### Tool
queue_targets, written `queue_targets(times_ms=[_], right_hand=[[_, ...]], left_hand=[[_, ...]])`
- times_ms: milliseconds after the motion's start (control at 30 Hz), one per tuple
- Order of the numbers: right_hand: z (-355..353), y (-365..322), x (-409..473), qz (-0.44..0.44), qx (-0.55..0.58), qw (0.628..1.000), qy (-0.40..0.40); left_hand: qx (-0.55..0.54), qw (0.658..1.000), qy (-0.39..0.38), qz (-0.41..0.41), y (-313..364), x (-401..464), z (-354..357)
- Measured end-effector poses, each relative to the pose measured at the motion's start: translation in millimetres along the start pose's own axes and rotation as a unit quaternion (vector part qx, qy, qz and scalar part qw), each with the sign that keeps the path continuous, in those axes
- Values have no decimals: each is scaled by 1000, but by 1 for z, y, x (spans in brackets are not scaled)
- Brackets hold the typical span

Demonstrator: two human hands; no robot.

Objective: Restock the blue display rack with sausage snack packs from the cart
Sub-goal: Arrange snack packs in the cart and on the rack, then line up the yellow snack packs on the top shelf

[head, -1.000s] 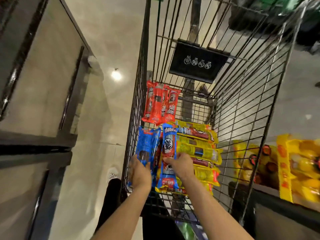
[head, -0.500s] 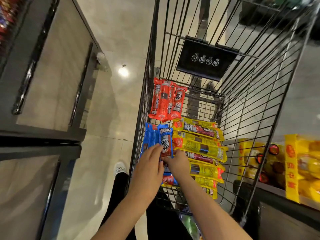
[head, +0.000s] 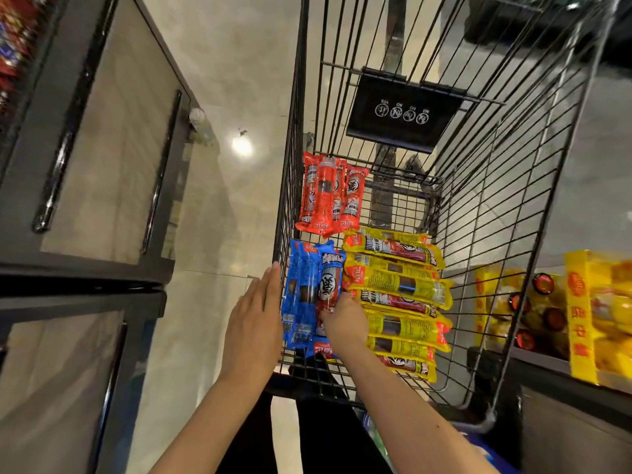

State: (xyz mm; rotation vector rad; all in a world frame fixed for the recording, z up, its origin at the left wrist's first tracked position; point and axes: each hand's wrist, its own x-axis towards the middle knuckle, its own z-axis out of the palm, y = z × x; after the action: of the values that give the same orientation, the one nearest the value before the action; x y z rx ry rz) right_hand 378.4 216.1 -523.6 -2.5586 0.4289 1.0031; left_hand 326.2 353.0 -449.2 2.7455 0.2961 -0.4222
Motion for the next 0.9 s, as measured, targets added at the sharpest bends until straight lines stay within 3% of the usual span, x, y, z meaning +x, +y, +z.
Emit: queue_targets(times_ms=[167,333,500,733,900], right_hand=[[-19,5,-18,-22,0,1000,0],[-58,7,-70,-97,1,995,24],[-83,15,-152,-114,8,979,170],[-38,62,-289,38,100,939,328],[19,115,-397,201,165,865,430]], left_hand=[[-14,999,-39,29,-3,-3,-20],[23,992,-100,68,-8,-2,-61],[99,970,-110,194,-16,3,-105],[119,912,-101,379,7,-33,-149],[171,818,-101,539,56,-102,-136]])
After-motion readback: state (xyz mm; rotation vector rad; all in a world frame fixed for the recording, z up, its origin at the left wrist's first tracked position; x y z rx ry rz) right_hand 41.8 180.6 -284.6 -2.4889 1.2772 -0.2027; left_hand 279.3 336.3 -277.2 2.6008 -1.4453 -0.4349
